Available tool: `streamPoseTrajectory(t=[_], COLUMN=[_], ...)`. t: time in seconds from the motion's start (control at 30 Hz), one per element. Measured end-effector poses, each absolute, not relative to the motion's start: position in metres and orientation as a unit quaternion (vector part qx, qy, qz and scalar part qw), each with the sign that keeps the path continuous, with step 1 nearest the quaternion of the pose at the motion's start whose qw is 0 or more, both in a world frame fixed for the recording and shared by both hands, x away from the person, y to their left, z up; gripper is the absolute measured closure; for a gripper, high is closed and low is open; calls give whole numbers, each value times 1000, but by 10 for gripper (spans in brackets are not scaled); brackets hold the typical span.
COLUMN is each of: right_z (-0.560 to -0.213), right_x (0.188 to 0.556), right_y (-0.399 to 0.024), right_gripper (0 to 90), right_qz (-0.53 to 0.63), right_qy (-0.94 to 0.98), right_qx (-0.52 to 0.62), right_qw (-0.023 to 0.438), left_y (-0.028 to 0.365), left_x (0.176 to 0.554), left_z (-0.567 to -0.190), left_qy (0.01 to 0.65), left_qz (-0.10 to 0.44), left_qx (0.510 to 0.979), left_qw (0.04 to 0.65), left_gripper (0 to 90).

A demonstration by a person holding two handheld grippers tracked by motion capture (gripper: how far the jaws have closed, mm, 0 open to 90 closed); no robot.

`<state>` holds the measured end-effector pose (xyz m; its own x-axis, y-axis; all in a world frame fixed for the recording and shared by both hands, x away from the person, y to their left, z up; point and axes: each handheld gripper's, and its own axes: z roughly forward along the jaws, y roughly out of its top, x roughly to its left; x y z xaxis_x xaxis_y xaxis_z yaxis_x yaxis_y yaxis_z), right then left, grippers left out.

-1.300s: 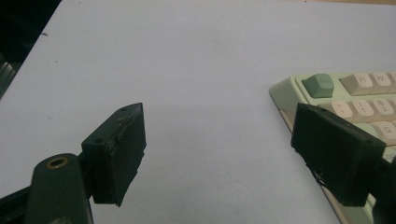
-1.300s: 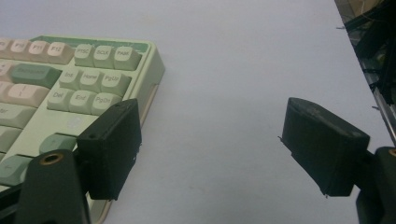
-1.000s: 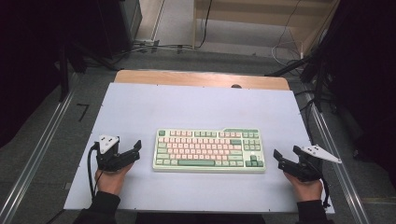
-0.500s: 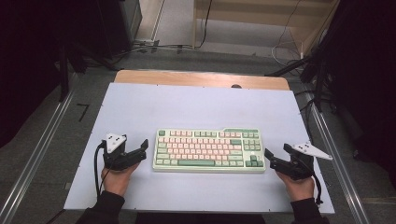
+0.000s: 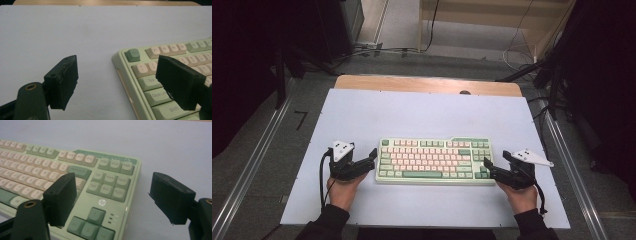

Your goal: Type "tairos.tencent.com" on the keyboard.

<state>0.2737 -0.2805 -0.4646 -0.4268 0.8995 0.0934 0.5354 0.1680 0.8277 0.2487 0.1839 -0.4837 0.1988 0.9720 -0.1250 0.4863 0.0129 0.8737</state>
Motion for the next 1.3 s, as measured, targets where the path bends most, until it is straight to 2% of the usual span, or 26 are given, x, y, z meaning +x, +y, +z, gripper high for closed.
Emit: streamPoseTrajectory(t=[0.23,0.4,0.67,0.9,1.3], right_z=[-465,-465,-465,-466,-468], right_x=[278,283,289,288,294], right_y=[-261,-251,-240,-231,-218], right_gripper=[213,161,149,273,246], right_qz=[420,425,428,430,426], right_qy=[747,752,754,760,767], right_qx=[472,466,465,452,441], right_qw=[207,192,178,184,188], left_y=[167,159,149,141,127], left_x=[255,260,268,270,273], left_z=[-482,-480,-481,-478,-476], left_qy=[549,544,544,534,519], left_qz=[279,276,263,259,257], left_qx=[658,660,668,671,680], left_qw=[433,438,435,444,449], left_gripper=[185,167,198,214,235])
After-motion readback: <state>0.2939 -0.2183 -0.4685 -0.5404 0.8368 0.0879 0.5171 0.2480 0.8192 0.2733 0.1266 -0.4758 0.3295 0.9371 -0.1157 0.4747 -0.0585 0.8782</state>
